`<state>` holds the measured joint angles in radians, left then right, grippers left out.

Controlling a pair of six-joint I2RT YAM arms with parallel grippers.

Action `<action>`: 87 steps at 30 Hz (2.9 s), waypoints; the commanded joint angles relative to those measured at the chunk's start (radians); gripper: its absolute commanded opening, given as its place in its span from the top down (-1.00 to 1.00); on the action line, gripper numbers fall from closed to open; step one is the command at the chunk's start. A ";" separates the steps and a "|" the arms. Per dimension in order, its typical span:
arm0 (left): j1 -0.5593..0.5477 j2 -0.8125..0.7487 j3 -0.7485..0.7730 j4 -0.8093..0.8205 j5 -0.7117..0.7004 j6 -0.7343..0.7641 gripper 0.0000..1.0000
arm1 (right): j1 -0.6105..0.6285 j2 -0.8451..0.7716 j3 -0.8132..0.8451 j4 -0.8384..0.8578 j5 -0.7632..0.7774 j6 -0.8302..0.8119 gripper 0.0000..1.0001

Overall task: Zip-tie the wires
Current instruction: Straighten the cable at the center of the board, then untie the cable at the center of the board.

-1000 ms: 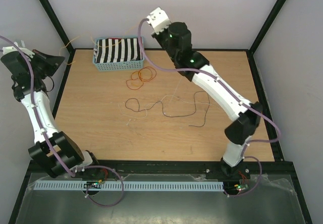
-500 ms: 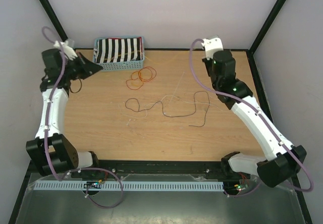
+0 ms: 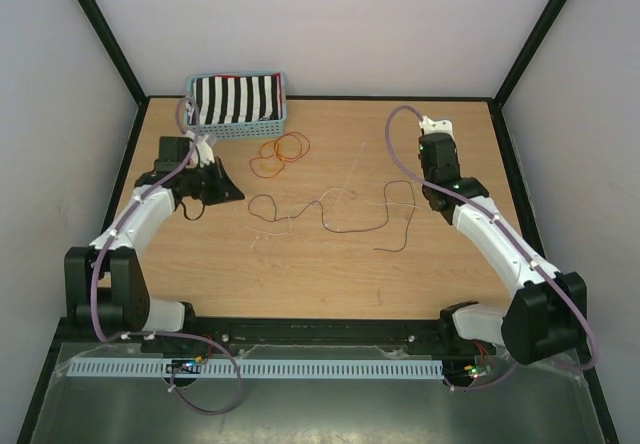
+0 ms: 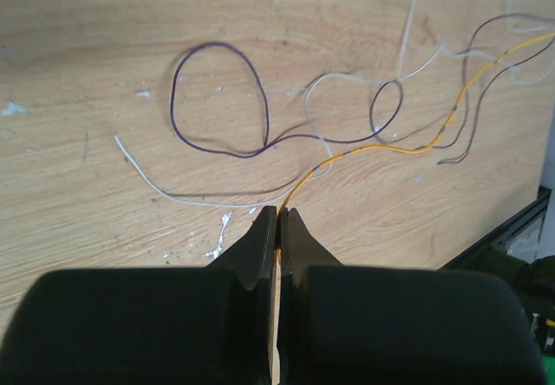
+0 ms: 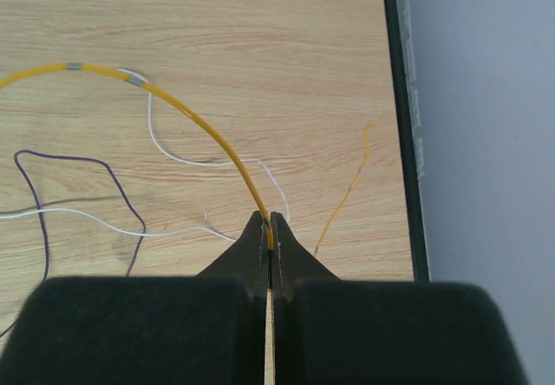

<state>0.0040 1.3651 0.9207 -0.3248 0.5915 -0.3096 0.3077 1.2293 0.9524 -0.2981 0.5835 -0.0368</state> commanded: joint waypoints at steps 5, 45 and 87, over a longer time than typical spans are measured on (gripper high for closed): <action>-0.082 0.105 -0.027 0.023 -0.143 0.024 1.00 | 0.000 0.118 -0.022 -0.004 -0.017 0.085 1.00; -0.138 0.268 0.037 -0.038 -0.272 0.097 0.40 | 0.001 0.076 0.082 -0.065 -0.183 0.096 -0.35; 0.046 -0.282 0.151 -0.101 -0.097 0.053 -0.94 | 0.348 1.098 0.932 0.233 -0.711 0.567 -0.54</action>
<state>0.0406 1.1007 1.0332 -0.4248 0.4603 -0.2539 0.6437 2.2913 1.8244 -0.0559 -0.1211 0.4786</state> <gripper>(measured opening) 0.970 0.790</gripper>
